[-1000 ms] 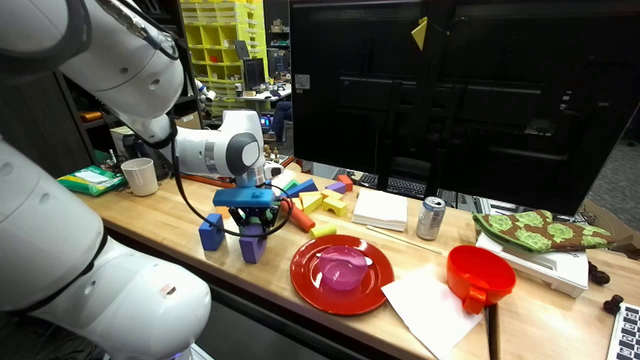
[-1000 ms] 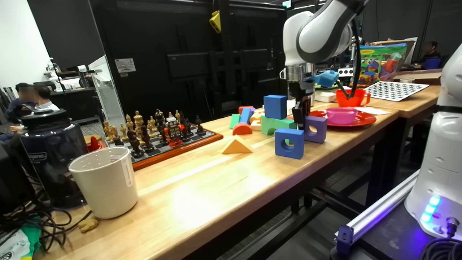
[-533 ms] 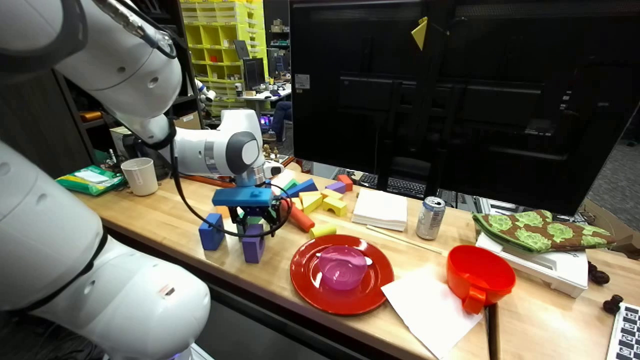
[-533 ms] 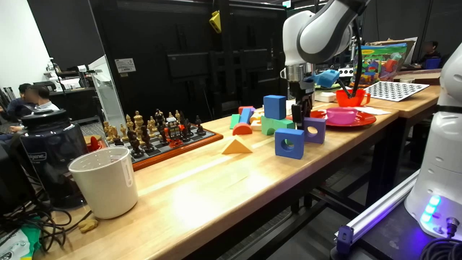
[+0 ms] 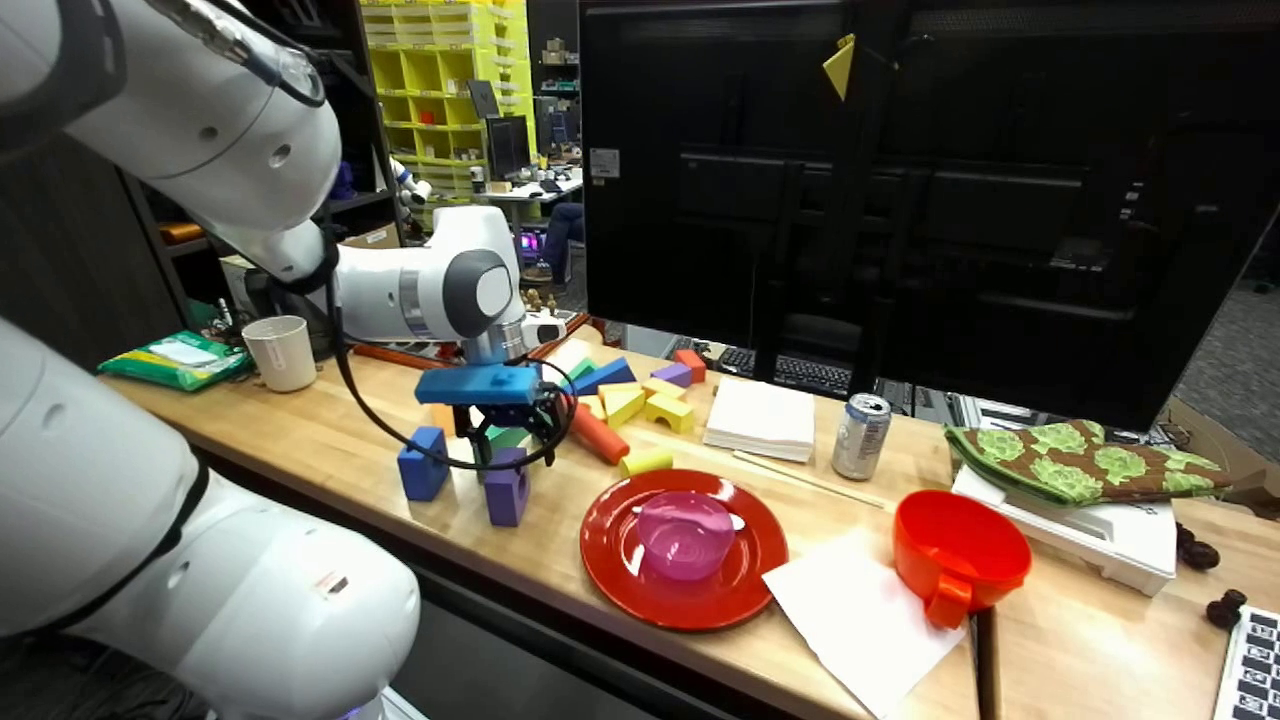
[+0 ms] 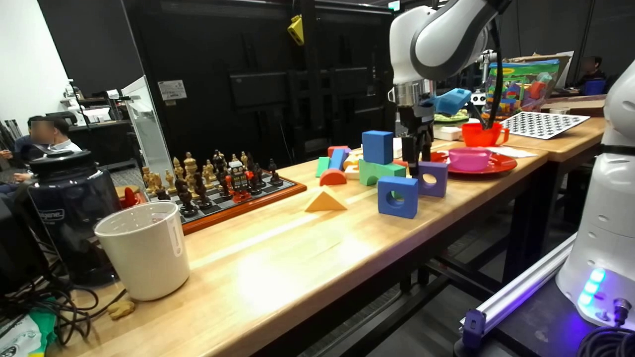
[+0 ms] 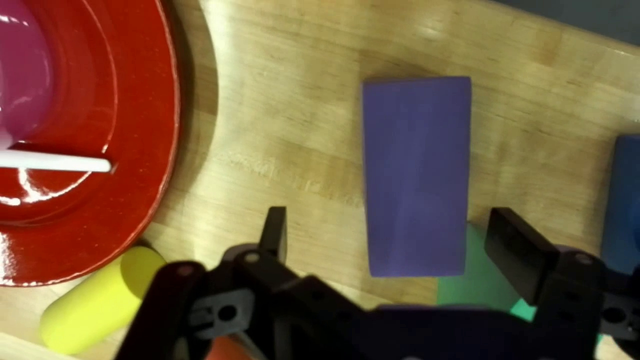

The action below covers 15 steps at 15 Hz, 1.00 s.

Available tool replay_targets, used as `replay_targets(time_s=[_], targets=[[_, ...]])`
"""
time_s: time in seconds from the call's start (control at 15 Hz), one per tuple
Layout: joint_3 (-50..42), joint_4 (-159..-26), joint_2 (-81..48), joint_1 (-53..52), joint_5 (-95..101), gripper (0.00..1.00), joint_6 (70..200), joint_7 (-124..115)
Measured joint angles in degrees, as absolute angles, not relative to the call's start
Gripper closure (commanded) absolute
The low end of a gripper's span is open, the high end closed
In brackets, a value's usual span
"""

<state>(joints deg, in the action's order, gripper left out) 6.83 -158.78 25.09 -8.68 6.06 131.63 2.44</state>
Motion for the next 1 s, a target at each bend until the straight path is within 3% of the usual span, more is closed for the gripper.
replay_targets(time_s=[1.0], targets=[[4.28,-158.8,25.81,-8.9,0.58,0.0,130.12,4.65]])
